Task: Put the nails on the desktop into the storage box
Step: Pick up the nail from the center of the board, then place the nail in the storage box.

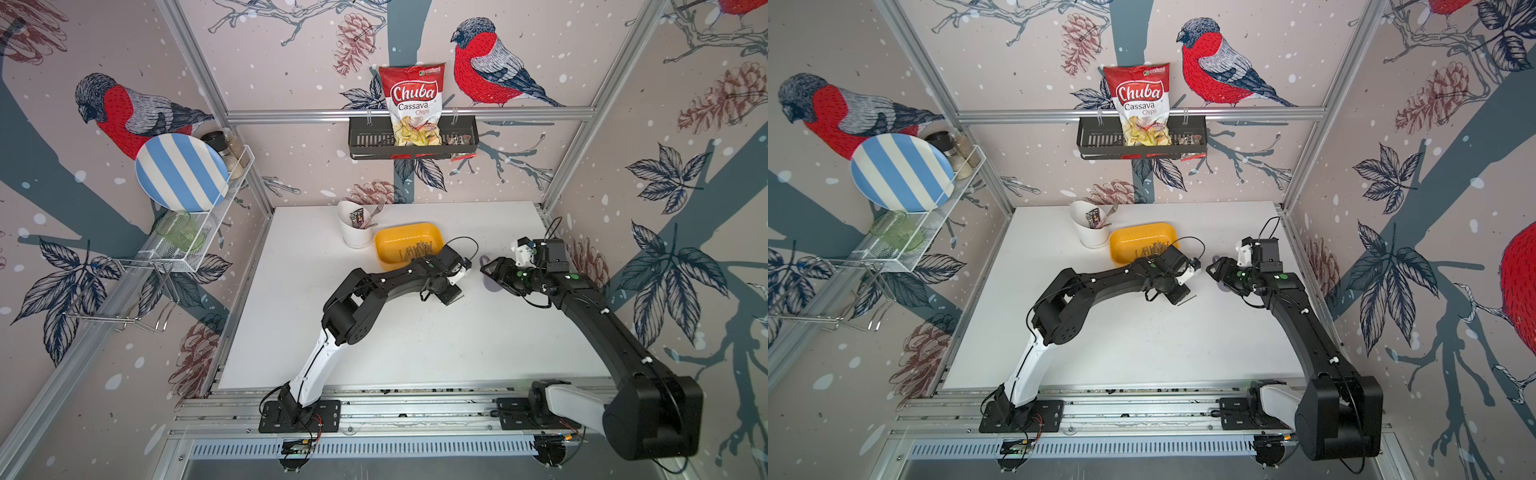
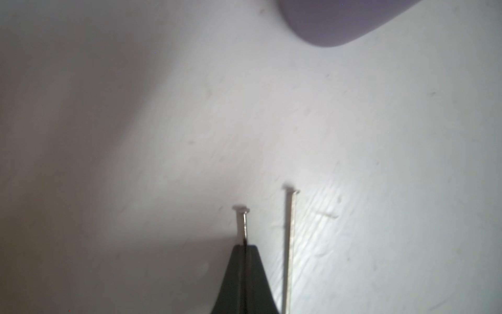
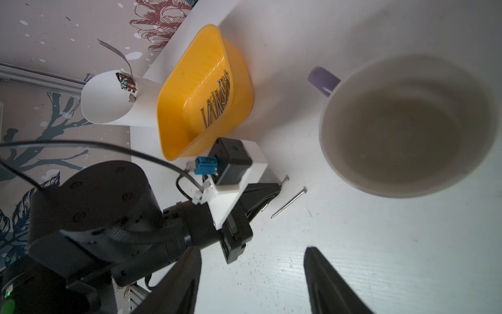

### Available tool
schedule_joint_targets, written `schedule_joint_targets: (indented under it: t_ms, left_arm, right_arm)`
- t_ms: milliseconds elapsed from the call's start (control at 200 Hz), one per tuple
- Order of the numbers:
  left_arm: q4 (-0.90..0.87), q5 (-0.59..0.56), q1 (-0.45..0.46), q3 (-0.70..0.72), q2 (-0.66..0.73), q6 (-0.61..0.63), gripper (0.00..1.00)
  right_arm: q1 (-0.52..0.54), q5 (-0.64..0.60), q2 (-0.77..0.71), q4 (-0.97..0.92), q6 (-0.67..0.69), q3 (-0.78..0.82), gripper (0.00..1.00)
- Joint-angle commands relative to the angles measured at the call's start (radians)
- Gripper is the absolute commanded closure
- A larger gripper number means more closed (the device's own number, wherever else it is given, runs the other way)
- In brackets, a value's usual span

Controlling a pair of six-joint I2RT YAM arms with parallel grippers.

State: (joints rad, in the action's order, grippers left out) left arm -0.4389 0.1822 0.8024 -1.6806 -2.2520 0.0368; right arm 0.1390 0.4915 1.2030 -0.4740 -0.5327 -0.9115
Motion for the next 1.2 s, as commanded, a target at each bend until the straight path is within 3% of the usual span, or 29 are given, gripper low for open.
schedule_joint_targets:
  t_ms: [0, 250, 510, 560, 610, 775, 950, 1020, 1035, 1050, 1196]
  left_arm:
    - [-0.136, -0.043, -0.069, 0.045, 0.046, -0.094, 1.0]
    - [-0.074, 0.043, -0.134, 0.12, 0.201, -0.237, 1.0]
    - [-0.005, 0.071, -0.187, 0.221, 0.38, -0.385, 1.0]
    - [0.003, 0.068, -0.216, 0.214, 0.395, -0.42, 1.0]
    - [0.012, 0.068, -0.246, 0.198, 0.4, -0.458, 1.0]
    - [0.066, 0.092, -0.322, 0.107, 0.355, -0.567, 1.0]
    - [0.082, 0.093, -0.336, -0.035, 0.223, -0.615, 1.0]
    - [0.094, 0.101, -0.339, -0.073, 0.169, -0.633, 1.0]
    - [0.095, 0.102, -0.339, -0.082, 0.158, -0.635, 1.0]
    - [0.098, 0.1, -0.339, -0.088, 0.148, -0.638, 1.0]
    - [0.118, 0.091, -0.341, -0.141, 0.067, -0.652, 1.0]
  right_arm:
    - [0.057, -0.026, 0.024, 0.043, -0.015, -0.026, 0.36]
    - [0.209, -0.179, 0.13, -0.04, 0.004, -0.125, 0.36]
    - [0.228, -0.22, 0.172, -0.069, -0.032, -0.132, 0.36]
    - [0.233, -0.208, 0.178, -0.06, -0.04, -0.126, 0.27]
    - [0.244, -0.21, 0.187, -0.061, -0.055, -0.123, 0.24]
    - [0.289, -0.251, 0.241, -0.097, -0.103, -0.123, 0.24]
    - [0.298, -0.307, 0.279, -0.144, -0.129, -0.155, 0.21]
    - [0.298, -0.309, 0.286, -0.145, -0.142, -0.161, 0.16]
    - [0.299, -0.31, 0.286, -0.143, -0.145, -0.162, 0.05]
    - [0.3, -0.312, 0.287, -0.142, -0.149, -0.161, 0.01]
    - [0.298, -0.348, 0.268, -0.134, -0.179, -0.157, 0.0]
